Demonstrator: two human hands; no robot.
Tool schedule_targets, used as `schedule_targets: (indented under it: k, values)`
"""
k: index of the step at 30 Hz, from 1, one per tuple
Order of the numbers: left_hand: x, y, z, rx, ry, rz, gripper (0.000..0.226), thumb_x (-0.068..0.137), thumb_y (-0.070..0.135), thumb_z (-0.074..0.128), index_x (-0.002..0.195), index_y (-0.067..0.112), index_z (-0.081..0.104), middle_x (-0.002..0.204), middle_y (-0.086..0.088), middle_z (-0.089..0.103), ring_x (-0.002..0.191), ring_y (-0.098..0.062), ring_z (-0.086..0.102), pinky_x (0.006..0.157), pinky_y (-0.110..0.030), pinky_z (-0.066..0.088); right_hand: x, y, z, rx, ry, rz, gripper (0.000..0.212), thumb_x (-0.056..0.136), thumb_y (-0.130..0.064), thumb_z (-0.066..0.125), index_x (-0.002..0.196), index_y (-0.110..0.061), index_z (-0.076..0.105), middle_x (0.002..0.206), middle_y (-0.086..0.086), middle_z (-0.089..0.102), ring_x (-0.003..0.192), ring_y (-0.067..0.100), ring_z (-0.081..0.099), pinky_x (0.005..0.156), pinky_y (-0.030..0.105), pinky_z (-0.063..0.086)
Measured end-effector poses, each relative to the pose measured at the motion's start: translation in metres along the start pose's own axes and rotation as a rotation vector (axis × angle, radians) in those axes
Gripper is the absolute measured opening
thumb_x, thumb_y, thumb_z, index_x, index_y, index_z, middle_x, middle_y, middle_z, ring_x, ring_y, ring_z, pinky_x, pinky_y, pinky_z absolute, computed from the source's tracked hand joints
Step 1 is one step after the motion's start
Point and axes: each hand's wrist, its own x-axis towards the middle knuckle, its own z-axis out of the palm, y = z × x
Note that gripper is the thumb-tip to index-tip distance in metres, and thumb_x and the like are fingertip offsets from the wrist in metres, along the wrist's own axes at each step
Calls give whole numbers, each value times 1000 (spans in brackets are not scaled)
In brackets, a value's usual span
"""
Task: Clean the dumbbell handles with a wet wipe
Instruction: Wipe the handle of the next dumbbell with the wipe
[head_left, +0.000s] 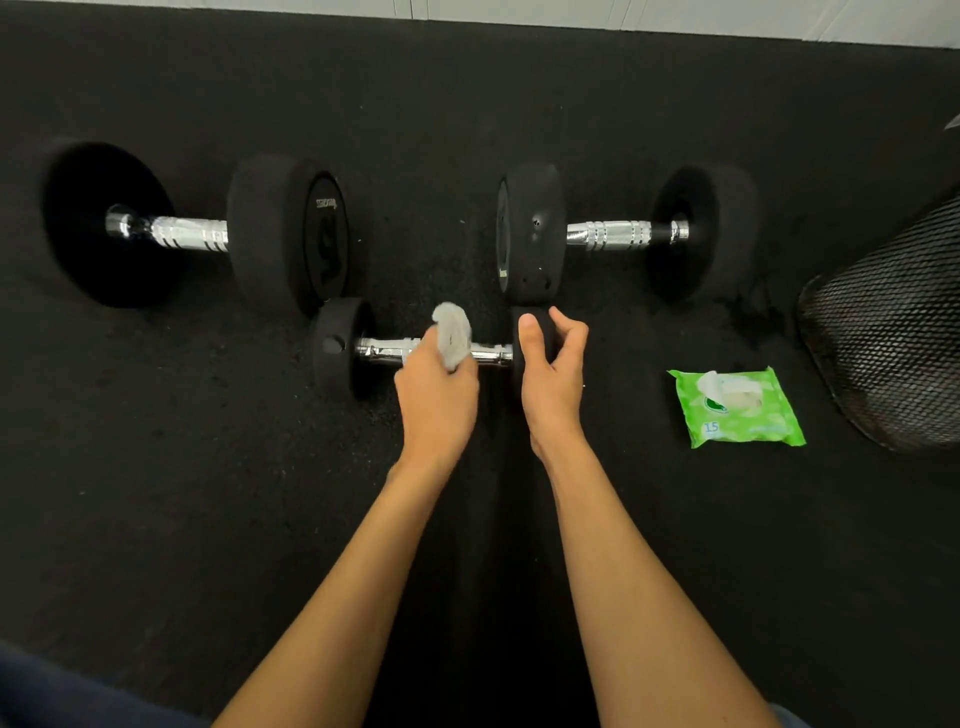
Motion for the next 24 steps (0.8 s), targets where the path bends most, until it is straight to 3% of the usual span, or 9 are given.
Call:
schedule_targets:
  k: [2, 3, 4, 6, 12, 19, 22, 24]
  values:
    - [11, -8, 4, 539, -138, 341, 48, 90, 13, 54, 135, 5, 40, 129, -15, 50, 123, -27, 47, 101, -40, 40, 0, 0, 0, 3, -1, 3, 45, 94, -40, 53, 134, -27, 40, 143, -1, 38, 125, 8, 36, 94, 24, 33]
    - [14, -13, 9, 780, -245, 437, 63, 91, 17, 53, 146, 6, 23, 149, -17, 31, 140, -30, 27, 114, -47, 24, 1, 0, 0, 1, -1, 3, 44, 94, -40, 53, 134, -27, 40, 143, -2, 39, 126, 9, 37, 94, 24, 33]
    - [14, -18, 13, 954, -312, 513, 70, 93, 21, 50, 150, 6, 12, 157, -16, 12, 146, -30, 10, 117, -51, 10, 2, 0, 0, -3, 1, 5, 44, 94, -40, 53, 134, -27, 40, 143, -2, 39, 127, 9, 37, 94, 24, 33]
    - [12, -29, 21, 1109, -367, 591, 73, 95, 26, 44, 151, 3, 2, 159, -17, -2, 147, -29, -4, 117, -51, 1, 2, 0, 1, -12, 8, 10, 44, 93, -40, 54, 133, -28, 40, 142, -2, 40, 125, 8, 37, 94, 25, 34]
    - [40, -22, 23, 1206, -454, 624, 89, 86, 44, 58, 149, 2, 11, 156, -14, 18, 147, -26, 11, 116, -53, -1, 4, -1, 2, -28, 20, 9, 43, 93, -41, 53, 132, -28, 41, 139, 0, 42, 124, 12, 42, 95, 27, 39]
    - [-1, -54, 17, 1068, -293, 684, 74, 91, 21, 47, 151, 3, 8, 159, -16, 3, 147, -28, 1, 116, -45, -2, 1, 0, 1, -21, 21, 0, 43, 93, -40, 53, 133, -27, 41, 140, -1, 42, 124, 10, 40, 96, 27, 37]
    - [6, -52, 14, 941, -266, 746, 55, 96, 24, 38, 146, 6, 29, 156, -14, 23, 146, -25, 18, 116, -45, 4, 2, 0, 1, -22, 12, 7, 43, 93, -42, 53, 132, -28, 41, 140, 0, 42, 127, 14, 41, 101, 32, 39]
    - [25, -39, 14, 863, -298, 727, 44, 98, 27, 28, 131, 8, 50, 142, -12, 48, 135, -24, 41, 117, -47, 12, 1, -1, 1, -20, 11, 3, 43, 94, -41, 53, 133, -27, 41, 141, 0, 41, 125, 10, 40, 96, 27, 37]
